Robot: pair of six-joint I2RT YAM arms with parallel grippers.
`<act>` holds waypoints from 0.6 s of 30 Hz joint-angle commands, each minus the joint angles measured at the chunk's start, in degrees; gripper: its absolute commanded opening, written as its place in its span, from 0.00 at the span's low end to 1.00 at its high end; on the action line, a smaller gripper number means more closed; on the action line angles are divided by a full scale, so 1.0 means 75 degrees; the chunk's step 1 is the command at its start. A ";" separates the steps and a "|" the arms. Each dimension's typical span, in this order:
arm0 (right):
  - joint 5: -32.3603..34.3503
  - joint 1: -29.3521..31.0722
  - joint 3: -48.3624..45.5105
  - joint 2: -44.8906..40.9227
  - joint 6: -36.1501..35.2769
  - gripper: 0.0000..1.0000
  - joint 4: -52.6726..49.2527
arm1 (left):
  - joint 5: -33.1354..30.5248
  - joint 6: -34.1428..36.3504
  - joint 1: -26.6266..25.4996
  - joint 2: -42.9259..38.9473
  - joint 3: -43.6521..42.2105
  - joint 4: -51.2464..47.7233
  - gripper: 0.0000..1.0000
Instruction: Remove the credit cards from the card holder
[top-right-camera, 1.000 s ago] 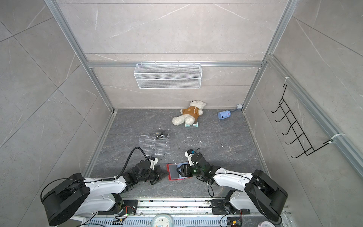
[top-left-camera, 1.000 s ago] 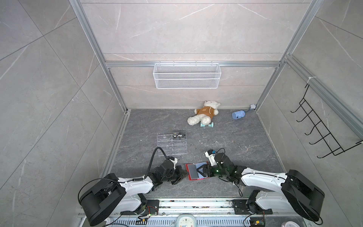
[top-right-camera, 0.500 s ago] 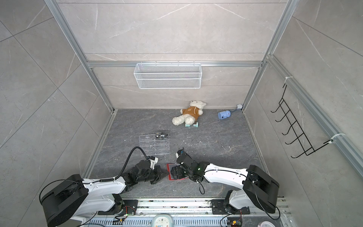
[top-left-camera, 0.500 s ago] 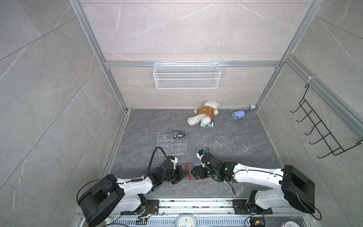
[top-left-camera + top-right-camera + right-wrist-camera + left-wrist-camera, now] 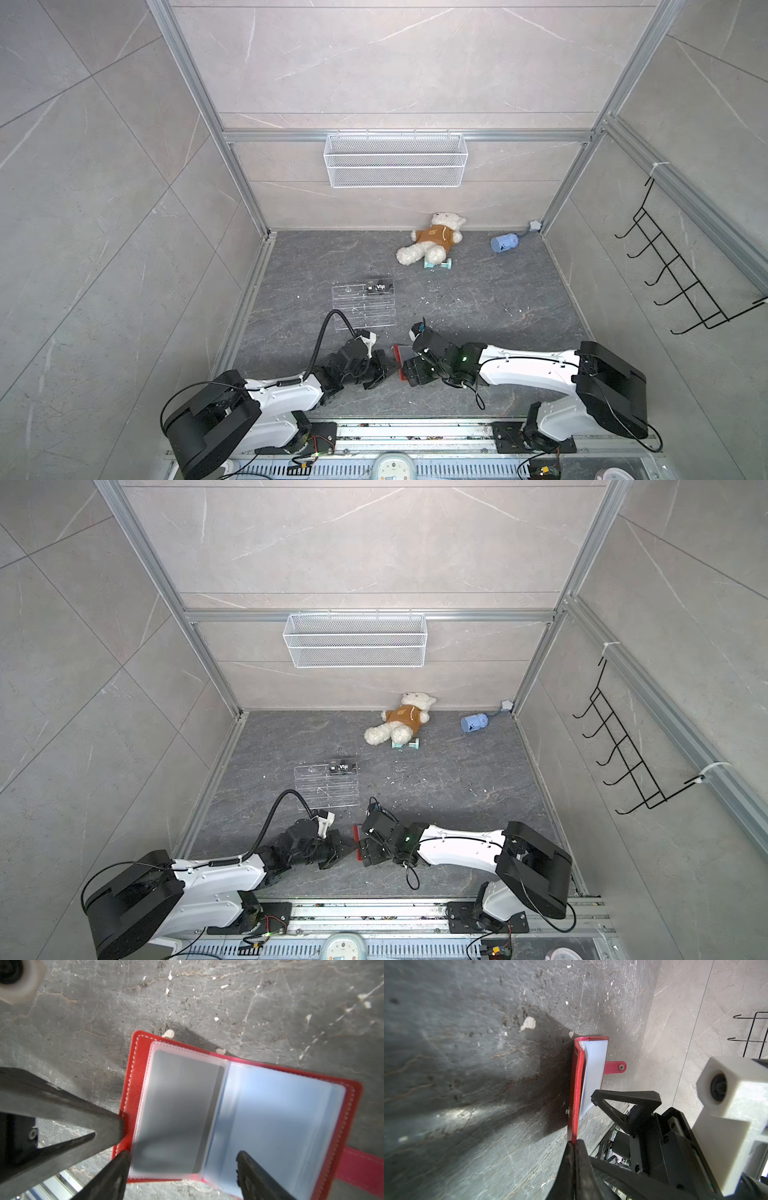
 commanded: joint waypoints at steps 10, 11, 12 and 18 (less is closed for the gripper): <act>0.0369 0.0087 0.0342 0.0119 0.0092 0.81 -0.0418 | -0.0123 0.0226 -0.0075 -0.0184 0.0157 0.0198 0.00; 0.0369 0.0090 0.0342 0.0090 0.0109 0.81 -0.0398 | -0.0125 0.0225 -0.0075 -0.0186 0.0157 0.0199 0.00; 0.0371 0.0102 0.0359 0.0082 0.0115 0.81 -0.0394 | -0.0125 0.0233 -0.0076 -0.0183 0.0156 0.0197 0.00; 0.0334 0.0144 0.0445 0.0203 0.0111 0.81 -0.0371 | -0.0148 0.0234 -0.0088 -0.0163 0.0186 0.0186 0.00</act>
